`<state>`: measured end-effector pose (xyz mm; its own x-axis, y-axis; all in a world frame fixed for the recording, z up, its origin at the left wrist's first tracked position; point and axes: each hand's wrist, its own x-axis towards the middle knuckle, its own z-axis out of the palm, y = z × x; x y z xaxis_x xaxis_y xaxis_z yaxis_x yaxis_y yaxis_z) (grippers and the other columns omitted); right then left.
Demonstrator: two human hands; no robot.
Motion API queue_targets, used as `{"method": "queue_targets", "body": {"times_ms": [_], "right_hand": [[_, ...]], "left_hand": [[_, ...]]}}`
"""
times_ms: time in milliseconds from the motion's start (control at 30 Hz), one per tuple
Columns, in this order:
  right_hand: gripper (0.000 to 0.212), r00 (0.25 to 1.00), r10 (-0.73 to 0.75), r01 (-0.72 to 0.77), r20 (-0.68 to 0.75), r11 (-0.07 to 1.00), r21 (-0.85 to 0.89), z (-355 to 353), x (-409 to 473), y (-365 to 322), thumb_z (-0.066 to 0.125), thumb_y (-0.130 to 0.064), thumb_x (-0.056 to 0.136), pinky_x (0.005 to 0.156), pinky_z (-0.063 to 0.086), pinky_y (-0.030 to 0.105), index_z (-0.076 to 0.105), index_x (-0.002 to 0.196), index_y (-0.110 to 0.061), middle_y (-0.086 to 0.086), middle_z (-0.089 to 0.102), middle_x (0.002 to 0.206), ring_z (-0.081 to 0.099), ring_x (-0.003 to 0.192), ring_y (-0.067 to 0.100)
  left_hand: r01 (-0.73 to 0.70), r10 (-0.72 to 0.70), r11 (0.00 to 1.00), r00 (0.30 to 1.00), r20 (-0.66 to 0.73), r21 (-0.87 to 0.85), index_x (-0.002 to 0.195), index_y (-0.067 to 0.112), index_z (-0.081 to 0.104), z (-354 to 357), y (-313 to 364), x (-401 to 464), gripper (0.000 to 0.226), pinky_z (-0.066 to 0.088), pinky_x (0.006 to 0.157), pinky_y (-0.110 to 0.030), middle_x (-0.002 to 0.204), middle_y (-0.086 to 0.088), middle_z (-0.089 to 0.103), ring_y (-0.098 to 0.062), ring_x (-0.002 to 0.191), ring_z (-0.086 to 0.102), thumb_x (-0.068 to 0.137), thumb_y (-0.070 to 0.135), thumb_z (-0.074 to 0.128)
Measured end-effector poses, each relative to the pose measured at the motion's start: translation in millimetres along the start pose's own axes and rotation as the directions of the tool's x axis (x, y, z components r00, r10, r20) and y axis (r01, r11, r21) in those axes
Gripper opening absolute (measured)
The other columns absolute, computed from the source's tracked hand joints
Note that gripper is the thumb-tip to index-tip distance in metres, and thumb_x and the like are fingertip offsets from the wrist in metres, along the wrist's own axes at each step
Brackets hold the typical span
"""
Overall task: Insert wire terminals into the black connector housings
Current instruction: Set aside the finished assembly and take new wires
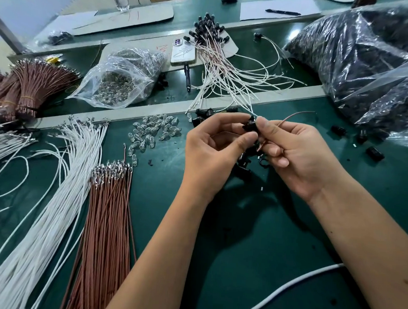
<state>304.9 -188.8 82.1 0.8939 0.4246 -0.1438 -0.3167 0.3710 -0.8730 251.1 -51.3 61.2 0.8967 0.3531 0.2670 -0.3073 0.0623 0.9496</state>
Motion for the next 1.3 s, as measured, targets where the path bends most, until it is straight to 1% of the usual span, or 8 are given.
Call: {"method": "queue_targets", "body": {"times_ms": [100,233,400,533,733,933,1100,1300], "right_hand": [[0.019,1.0,-0.027,0.026,-0.001,0.999,-0.043,1.9,-1.1,1.5,0.075,-0.018,0.075,0.034,0.031,0.011,0.07,0.083,-0.003,0.0,0.061,0.061,0.043,0.043,0.002],[0.02,0.999,-0.035,0.035,-0.023,0.999,0.006,0.6,0.2,-0.2,0.073,-0.014,0.084,0.045,0.043,0.012,0.07,0.096,0.001,0.002,0.065,0.067,0.057,0.053,0.006],[0.009,0.991,-0.092,0.095,-0.094,0.995,0.032,-6.1,2.2,-5.3,0.065,0.005,0.094,0.062,0.055,0.014,0.071,0.097,0.0,0.007,0.073,0.075,0.074,0.07,0.015],[0.009,0.985,-0.14,0.128,-0.104,0.986,-0.11,-5.2,1.8,-2.4,0.068,0.004,0.092,0.052,0.049,0.015,0.072,0.095,-0.004,0.004,0.07,0.072,0.067,0.061,0.011],[0.026,0.995,-0.038,0.047,0.091,0.993,-0.105,-3.0,-0.3,-1.9,0.072,-0.014,0.079,0.047,0.043,0.013,0.076,0.102,-0.002,0.005,0.064,0.07,0.054,0.055,0.007],[0.026,0.997,0.001,0.011,0.082,0.99,-0.141,-8.1,1.7,-3.6,0.074,-0.017,0.077,0.043,0.039,0.012,0.075,0.095,0.002,0.011,0.067,0.074,0.051,0.053,0.006],[0.019,0.997,-0.044,0.052,0.06,0.988,-0.148,-9.5,4.1,-1.0,0.075,-0.021,0.079,0.041,0.037,0.012,0.075,0.085,-0.003,0.003,0.061,0.061,0.047,0.05,0.007],[0.023,0.997,-0.07,0.073,0.03,0.987,-0.143,-8.7,4.7,0.7,0.075,-0.021,0.078,0.041,0.037,0.012,0.073,0.086,0.0,0.001,0.064,0.062,0.049,0.048,0.005]], "left_hand": [[-0.036,0.036,0.998,0.999,-0.002,0.046,0.1,0.001,0.074,-0.1,-0.7,0.8,0.02,0.058,0.081,-0.045,0.086,-0.014,0.074,-0.028,0.08,0.069,0.082,-0.005,0.079],[-0.017,0.02,0.999,0.996,-0.089,0.032,0.098,0.0,0.074,-3.7,-3.6,1.9,0.017,0.056,0.071,-0.028,0.08,-0.01,0.074,-0.019,0.072,0.068,0.082,-0.004,0.079],[-0.002,0.003,1.0,0.992,-0.127,0.012,0.097,0.005,0.074,-5.0,-2.9,1.6,0.019,0.055,0.068,-0.025,0.075,-0.005,0.074,-0.017,0.066,0.068,0.081,-0.001,0.081],[-0.018,0.02,1.0,0.991,-0.132,0.019,0.094,0.006,0.07,-3.6,-0.4,0.7,0.018,0.054,0.063,-0.026,0.071,-0.005,0.072,-0.018,0.06,0.067,0.081,0.001,0.082],[0.08,-0.082,0.996,0.995,-0.052,-0.039,0.079,-0.002,0.066,-0.3,2.8,-1.4,0.014,0.051,0.053,-0.022,0.068,-0.008,0.073,-0.015,0.052,0.065,0.081,-0.003,0.079],[0.179,-0.177,0.978,0.984,0.037,-0.106,0.079,0.004,0.071,-4.0,7.7,-2.0,0.011,0.053,0.052,-0.023,0.072,-0.012,0.074,-0.02,0.055,0.069,0.09,0.005,0.071],[0.12,-0.118,0.992,0.992,0.035,-0.05,0.086,0.001,0.068,-2.2,6.1,-1.1,0.014,0.053,0.051,-0.023,0.072,-0.01,0.074,-0.02,0.054,0.069,0.098,0.003,0.061],[0.027,-0.028,0.998,1.0,0.014,0.056,0.092,0.002,0.07,-0.1,1.9,-1.9,0.011,0.057,0.056,-0.026,0.074,-0.008,0.075,-0.022,0.058,0.071,0.098,-0.002,0.061]]}}
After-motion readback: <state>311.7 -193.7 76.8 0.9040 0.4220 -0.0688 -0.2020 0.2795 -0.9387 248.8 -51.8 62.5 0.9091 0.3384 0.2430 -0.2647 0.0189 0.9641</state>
